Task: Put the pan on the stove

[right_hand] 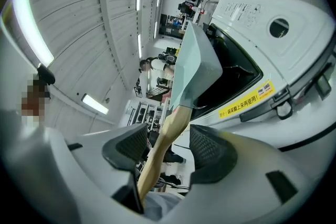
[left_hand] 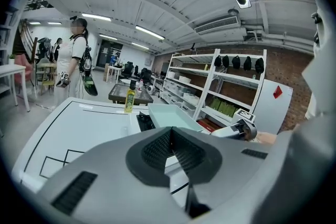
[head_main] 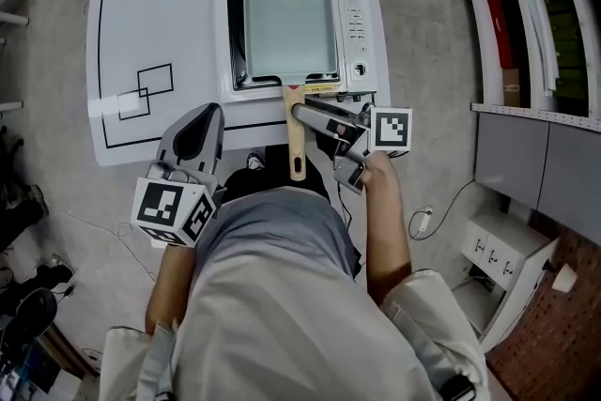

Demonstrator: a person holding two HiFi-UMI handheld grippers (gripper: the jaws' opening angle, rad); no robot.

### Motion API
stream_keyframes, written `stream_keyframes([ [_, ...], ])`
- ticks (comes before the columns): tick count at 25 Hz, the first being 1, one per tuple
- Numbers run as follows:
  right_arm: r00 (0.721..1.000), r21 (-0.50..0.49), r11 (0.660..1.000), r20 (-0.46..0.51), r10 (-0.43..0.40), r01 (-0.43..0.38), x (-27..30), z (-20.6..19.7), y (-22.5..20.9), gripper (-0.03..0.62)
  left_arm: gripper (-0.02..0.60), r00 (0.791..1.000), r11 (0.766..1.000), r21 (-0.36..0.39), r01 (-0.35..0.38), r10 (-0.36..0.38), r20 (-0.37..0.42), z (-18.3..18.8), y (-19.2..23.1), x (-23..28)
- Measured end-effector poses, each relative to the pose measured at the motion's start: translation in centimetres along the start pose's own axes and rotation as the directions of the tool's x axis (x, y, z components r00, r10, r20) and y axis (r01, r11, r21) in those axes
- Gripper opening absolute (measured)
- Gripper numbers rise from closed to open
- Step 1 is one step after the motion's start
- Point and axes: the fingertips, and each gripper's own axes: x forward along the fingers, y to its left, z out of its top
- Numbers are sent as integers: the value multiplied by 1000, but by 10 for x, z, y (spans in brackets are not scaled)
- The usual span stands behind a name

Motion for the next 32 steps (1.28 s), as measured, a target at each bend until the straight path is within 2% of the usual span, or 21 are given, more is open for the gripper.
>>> stream_keyframes([
  [6,993,-38,997,95,-66,70,-14,8,-2,239,6,999,999,-4,40,-40,6,2,-10,-1],
  [15,961,-80,979,222,-164,185,-40,18,4,238,6,998,999,-7,54,-54,21,1,-17,-12],
  [21,953,-102,975,253,-164,195,-45,15,18,233,6,997,998,-8,64,-63,39,3,-20,-18],
  [29,931,-173,947,296,-213,272,-50,5,34,187,6,995,997,-17,72,-71,64,4,-23,-31],
  [32,924,-194,941,323,-206,277,-54,2,43,135,6,994,997,-24,77,-75,84,8,-24,-36],
])
